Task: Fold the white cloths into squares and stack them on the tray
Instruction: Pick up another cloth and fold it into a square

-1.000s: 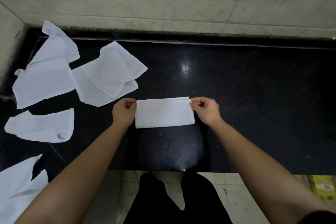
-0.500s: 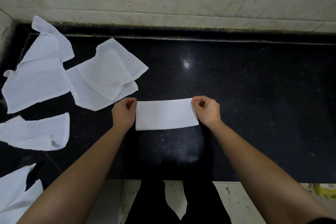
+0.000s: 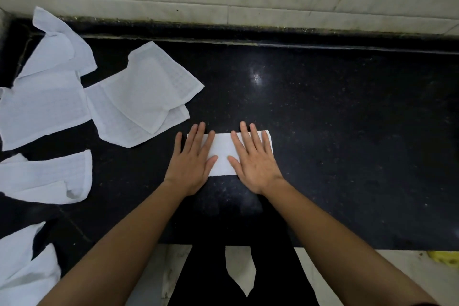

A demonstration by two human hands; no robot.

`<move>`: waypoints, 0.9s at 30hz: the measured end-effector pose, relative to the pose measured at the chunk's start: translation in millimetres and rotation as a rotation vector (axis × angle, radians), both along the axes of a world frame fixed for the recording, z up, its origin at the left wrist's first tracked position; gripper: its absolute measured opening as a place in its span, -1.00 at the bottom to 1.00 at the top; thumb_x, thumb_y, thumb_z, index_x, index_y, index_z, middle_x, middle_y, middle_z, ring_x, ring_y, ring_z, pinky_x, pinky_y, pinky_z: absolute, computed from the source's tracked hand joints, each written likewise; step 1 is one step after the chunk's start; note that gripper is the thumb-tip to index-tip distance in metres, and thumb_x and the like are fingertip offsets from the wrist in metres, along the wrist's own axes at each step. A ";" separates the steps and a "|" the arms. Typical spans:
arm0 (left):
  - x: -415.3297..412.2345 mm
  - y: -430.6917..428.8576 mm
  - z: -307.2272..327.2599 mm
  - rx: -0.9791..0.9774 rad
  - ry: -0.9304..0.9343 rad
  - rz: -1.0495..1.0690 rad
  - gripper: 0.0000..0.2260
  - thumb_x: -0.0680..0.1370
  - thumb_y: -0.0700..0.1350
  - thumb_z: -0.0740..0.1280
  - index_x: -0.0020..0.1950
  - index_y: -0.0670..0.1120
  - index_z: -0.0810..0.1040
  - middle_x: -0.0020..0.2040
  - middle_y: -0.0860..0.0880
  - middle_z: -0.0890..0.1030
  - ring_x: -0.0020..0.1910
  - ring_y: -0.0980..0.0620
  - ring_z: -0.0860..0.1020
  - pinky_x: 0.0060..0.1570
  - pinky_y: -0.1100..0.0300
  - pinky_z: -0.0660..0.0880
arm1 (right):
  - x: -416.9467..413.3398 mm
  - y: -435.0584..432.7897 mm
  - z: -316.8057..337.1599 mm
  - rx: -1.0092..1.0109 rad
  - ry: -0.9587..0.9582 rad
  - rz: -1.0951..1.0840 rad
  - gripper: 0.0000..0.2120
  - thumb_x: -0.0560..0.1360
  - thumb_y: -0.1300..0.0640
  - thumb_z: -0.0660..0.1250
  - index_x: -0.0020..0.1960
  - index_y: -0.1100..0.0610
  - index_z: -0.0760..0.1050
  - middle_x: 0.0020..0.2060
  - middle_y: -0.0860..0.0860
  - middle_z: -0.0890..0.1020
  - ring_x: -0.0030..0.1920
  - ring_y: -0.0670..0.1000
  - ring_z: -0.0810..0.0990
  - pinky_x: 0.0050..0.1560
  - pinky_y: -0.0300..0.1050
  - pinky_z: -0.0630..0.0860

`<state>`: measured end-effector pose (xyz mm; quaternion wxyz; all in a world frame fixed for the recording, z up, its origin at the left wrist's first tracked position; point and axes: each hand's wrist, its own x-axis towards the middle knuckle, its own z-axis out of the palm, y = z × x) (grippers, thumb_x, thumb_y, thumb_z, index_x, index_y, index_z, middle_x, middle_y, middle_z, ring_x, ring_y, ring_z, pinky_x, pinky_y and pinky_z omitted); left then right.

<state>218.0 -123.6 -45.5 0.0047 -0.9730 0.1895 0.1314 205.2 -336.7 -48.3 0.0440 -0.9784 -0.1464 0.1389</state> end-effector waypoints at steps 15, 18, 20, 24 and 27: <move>-65.1 0.2 -6.1 -0.041 0.031 0.295 -0.40 0.65 0.21 -0.15 0.62 -0.05 -0.08 0.62 -0.16 -0.05 0.60 -0.14 -0.09 0.51 -0.24 -0.02 | -8.0 -26.5 -2.3 -0.089 0.024 0.075 -0.28 0.63 -0.32 -0.25 0.63 0.11 -0.19 0.60 0.15 -0.20 0.60 0.16 -0.23 0.57 0.24 -0.10; -77.7 -1.6 -8.2 -0.057 0.012 0.353 -0.40 0.65 0.20 -0.12 0.62 -0.07 -0.05 0.62 -0.18 -0.02 0.60 -0.15 -0.07 0.50 -0.27 -0.01 | -7.7 -32.7 -0.6 -0.093 0.058 0.046 -0.29 0.62 -0.34 -0.29 0.61 0.06 -0.27 0.59 0.16 -0.24 0.59 0.16 -0.28 0.57 0.23 -0.17; -75.1 -2.7 -10.5 -0.045 0.019 0.353 -0.39 0.64 0.20 -0.12 0.62 -0.07 -0.07 0.62 -0.19 -0.03 0.59 -0.17 -0.08 0.50 -0.28 -0.02 | -3.4 -32.4 1.4 -0.098 0.080 0.055 -0.29 0.61 -0.34 -0.31 0.60 0.05 -0.32 0.58 0.17 -0.28 0.58 0.16 -0.31 0.56 0.23 -0.21; -80.4 0.7 -5.7 -0.007 0.037 0.295 -0.36 0.63 0.23 -0.14 0.62 -0.11 -0.05 0.61 -0.22 -0.01 0.59 -0.20 -0.05 0.48 -0.34 -0.05 | -8.5 -32.1 11.5 -0.040 0.141 0.044 -0.27 0.61 -0.34 -0.28 0.59 0.06 -0.37 0.58 0.15 -0.32 0.57 0.14 -0.36 0.56 0.22 -0.19; -64.6 2.4 7.8 0.004 -0.060 0.114 -0.35 0.62 0.24 -0.07 0.61 -0.11 -0.02 0.61 -0.23 0.00 0.59 -0.22 -0.03 0.49 -0.32 -0.13 | -14.9 -34.3 26.1 0.162 0.098 -0.148 -0.30 0.65 -0.29 -0.13 0.63 0.08 -0.19 0.61 0.12 -0.18 0.60 0.11 -0.25 0.59 0.13 -0.16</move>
